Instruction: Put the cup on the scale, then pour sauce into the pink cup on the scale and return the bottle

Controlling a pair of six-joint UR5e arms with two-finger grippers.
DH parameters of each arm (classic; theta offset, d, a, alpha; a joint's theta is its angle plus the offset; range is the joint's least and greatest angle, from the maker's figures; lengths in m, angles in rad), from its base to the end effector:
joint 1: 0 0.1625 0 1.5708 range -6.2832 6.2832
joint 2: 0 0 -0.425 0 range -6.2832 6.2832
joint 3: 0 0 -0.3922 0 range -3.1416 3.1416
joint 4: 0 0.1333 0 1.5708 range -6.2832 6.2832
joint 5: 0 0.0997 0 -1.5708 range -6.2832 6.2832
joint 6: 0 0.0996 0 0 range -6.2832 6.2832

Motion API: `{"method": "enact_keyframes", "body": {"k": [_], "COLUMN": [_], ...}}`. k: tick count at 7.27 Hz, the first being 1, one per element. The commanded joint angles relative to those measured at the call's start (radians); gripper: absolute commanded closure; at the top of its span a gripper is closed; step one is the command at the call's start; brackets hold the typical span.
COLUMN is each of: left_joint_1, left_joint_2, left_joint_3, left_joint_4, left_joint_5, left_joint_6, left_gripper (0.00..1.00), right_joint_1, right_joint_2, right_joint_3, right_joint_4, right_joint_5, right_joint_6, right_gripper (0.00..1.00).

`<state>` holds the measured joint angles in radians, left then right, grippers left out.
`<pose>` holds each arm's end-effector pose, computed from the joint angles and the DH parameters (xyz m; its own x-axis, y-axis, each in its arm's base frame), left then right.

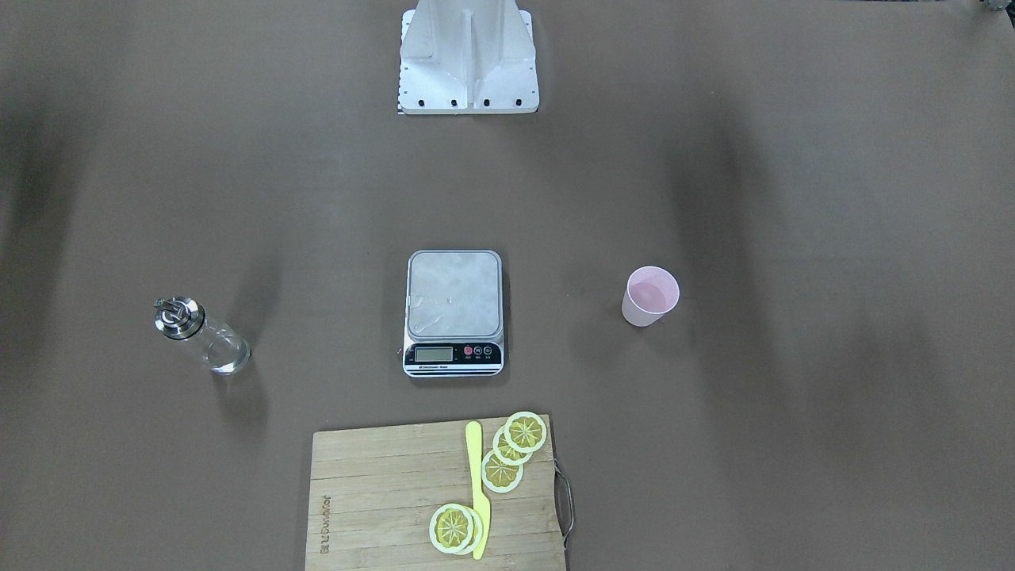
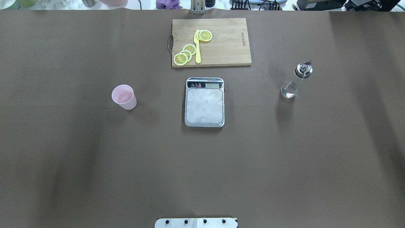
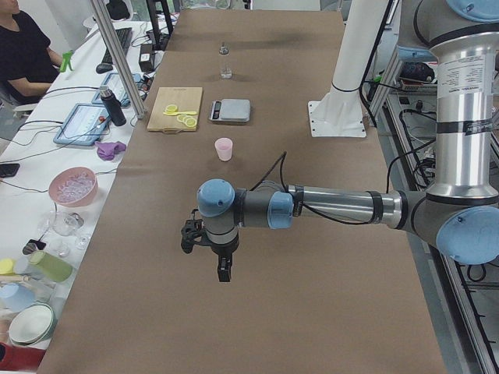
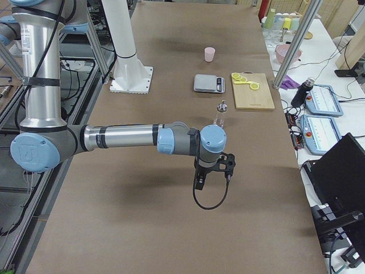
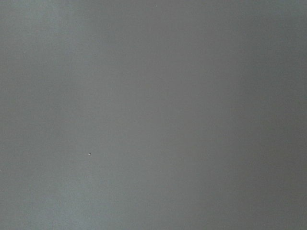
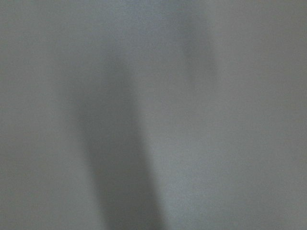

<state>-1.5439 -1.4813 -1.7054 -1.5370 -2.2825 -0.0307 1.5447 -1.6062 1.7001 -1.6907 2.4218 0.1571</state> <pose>-0.0560 -0.4560 0.6424 0.7572 -0.0029 -0.6531 -0.0037 1.0000 -0.0087 0.0460 -0.4748 0.6187 0.6555 0.1587 0.7384 -0.0774 0.9866 -0.1433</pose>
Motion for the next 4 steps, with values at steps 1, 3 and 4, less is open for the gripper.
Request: {"method": "enact_keyframes", "body": {"k": [1,3,4], "left_joint_1": [-0.001,0.001,0.001], "left_joint_2": [0.01,0.007,0.007], "left_joint_3": [0.012,0.013,0.013], "left_joint_4": [-0.035,-0.034,-0.034], "left_joint_5": [-0.003,-0.014,-0.014], "left_joint_6": [-0.001,-0.001,-0.001], "left_gripper": [0.02,0.02,0.02], "right_joint_1": [0.0,0.0,0.0], "right_joint_2": [0.0,0.0,-0.001], "right_joint_3": [0.003,0.003,0.001], "right_joint_4": [0.0,0.0,0.012], "right_joint_5": [0.011,0.011,0.011], "right_joint_6": [-0.001,-0.001,-0.001], "right_gripper": [0.0,0.0,0.0]}}
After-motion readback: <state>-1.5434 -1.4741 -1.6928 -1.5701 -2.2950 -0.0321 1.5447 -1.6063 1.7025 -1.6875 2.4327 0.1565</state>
